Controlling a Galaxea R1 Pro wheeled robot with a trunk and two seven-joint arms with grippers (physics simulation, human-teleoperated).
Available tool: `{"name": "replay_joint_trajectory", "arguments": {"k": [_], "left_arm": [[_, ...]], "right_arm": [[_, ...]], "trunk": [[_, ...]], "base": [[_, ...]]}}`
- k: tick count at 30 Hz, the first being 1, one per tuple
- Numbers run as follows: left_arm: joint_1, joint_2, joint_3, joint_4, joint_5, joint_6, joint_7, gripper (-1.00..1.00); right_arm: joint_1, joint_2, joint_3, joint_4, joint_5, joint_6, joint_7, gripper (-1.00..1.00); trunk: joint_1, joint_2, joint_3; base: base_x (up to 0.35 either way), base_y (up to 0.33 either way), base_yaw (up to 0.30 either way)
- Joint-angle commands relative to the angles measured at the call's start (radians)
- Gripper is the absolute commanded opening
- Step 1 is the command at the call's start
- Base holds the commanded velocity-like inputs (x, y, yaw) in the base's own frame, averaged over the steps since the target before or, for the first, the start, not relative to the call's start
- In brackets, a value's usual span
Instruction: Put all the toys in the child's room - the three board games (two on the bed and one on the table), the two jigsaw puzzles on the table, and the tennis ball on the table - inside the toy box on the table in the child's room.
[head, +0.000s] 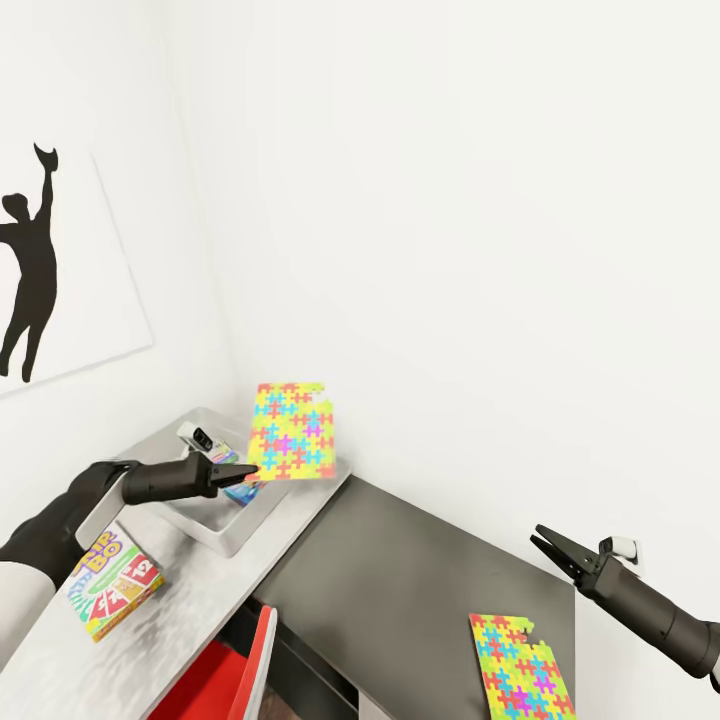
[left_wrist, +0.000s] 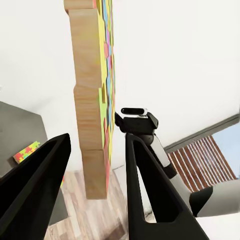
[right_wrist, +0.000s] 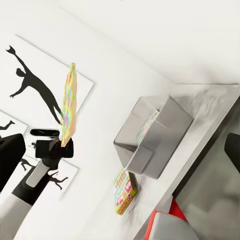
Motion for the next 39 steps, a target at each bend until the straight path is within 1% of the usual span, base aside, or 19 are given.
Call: {"name": "replay_joint_trajectory", "arguments": {"k": [1,6,9,12,13,15,20,22,23,25,26,28,29,30,32,33,34,36,39], "left_arm": [[-0.001,0.001,0.001,0.022,0.006,0.011,-0.002,-1.0],[-0.008,0.007,0.042,0.102,0.004,0.011,0.007,-1.0],[-0.014,0.008,0.052,0.116,0.004,0.013,0.045,-1.0],[-0.017,0.006,0.06,0.145,0.003,0.013,0.148,-1.0],[-0.019,0.005,0.072,0.172,0.004,0.014,0.231,-1.0],[-0.031,0.005,0.102,0.201,0.008,0.015,0.321,-1.0],[-0.089,0.005,0.166,0.254,0.008,0.015,0.415,-1.0],[-0.11,0.006,0.175,0.278,0.009,0.014,0.44,-1.0],[-0.135,0.007,0.179,0.3,0.009,0.014,0.464,-1.0],[-0.156,0.008,0.185,0.32,0.01,0.013,0.481,-1.0],[-0.165,0.008,0.197,0.332,0.01,0.012,0.488,-1.0],[-0.175,0.008,0.242,0.35,0.009,0.002,0.498,-1.0],[-0.176,0.008,0.255,0.353,0.009,-0.002,0.503,-1.0],[-0.178,0.008,0.294,0.362,0.008,-0.018,0.53,-1.0],[-0.18,0.007,0.337,0.38,0.008,-0.031,0.6,-1.0],[-0.18,0.004,0.366,0.393,0.01,-0.041,0.666,-1.0],[-0.181,0.002,0.385,0.398,0.01,-0.053,0.709,-1.0],[-0.181,-0.003,0.407,0.403,0.011,-0.079,0.775,-1.0],[-0.181,-0.005,0.418,0.406,0.012,-0.098,0.825,-1.0]], "right_arm": [[-0.001,0.0,-0.001,0.0,-0.003,0.005,0.001,1.0],[-0.001,0.0,-0.001,0.0,-0.002,0.005,0.001,1.0],[-0.001,0.0,-0.001,0.0,-0.001,0.005,0.0,1.0],[-0.001,0.0,-0.001,-0.001,-0.001,0.005,0.0,1.0],[-0.001,0.0,-0.001,-0.003,-0.001,0.005,0.001,1.0],[-0.001,-0.001,-0.001,-0.006,-0.001,0.005,0.001,1.0],[-0.001,-0.001,-0.001,-0.011,-0.001,0.007,0.002,1.0],[-0.001,-0.001,-0.001,-0.012,0.0,0.007,0.003,1.0],[-0.001,-0.001,-0.001,-0.012,0.0,0.007,0.002,1.0],[-0.001,-0.001,-0.001,-0.012,0.0,0.007,0.002,1.0],[-0.001,-0.001,-0.001,-0.012,0.0,0.007,0.002,1.0],[-0.001,-0.001,-0.002,-0.011,0.0,0.007,0.002,1.0],[-0.001,-0.001,-0.002,-0.011,0.0,0.007,0.002,1.0],[-0.001,-0.001,-0.002,-0.01,0.001,0.007,0.002,1.0],[-0.001,-0.001,-0.003,-0.007,0.001,0.007,0.002,1.0],[-0.001,-0.001,-0.003,-0.005,0.001,0.007,0.001,1.0],[-0.001,-0.001,-0.003,-0.005,0.001,0.007,0.001,1.0],[-0.001,-0.001,-0.003,-0.004,0.001,0.007,0.002,1.0],[-0.001,-0.001,-0.002,-0.004,0.001,0.007,0.002,1.0]], "trunk": [[0.001,-0.002,-0.002],[0.001,-0.002,-0.002],[0.001,-0.002,-0.002],[0.001,-0.002,-0.002],[0.001,-0.002,-0.002],[0.001,-0.002,-0.002],[0.001,-0.002,-0.002],[0.001,-0.002,-0.002],[0.001,-0.002,-0.002],[0.001,-0.002,-0.002],[0.001,-0.002,-0.002],[0.001,-0.002,-0.002],[0.001,-0.002,-0.002],[0.001,-0.002,-0.002],[0.001,-0.002,-0.002],[0.001,-0.002,-0.002],[0.001,-0.002,-0.002],[0.001,-0.002,-0.002],[0.001,-0.002,-0.002]], "base": [[0.0,0.0,0.0],[0.0,0.0,0.0],[0.0,0.0,0.0],[0.0,0.0,0.0],[0.0,0.0,0.0],[0.0,0.0,0.0],[0.0,0.0,0.0],[0.0,0.0,0.0],[0.0,0.0,0.0],[0.0,0.0,0.0],[0.0,0.0,0.0],[0.0,0.0,0.0],[0.0,0.0,0.0],[0.0,0.0,0.0],[0.0,0.0,0.0],[0.0,0.0,0.0],[0.0,0.0,0.0],[0.0,0.0,0.0],[0.0,0.0,0.0]]}}
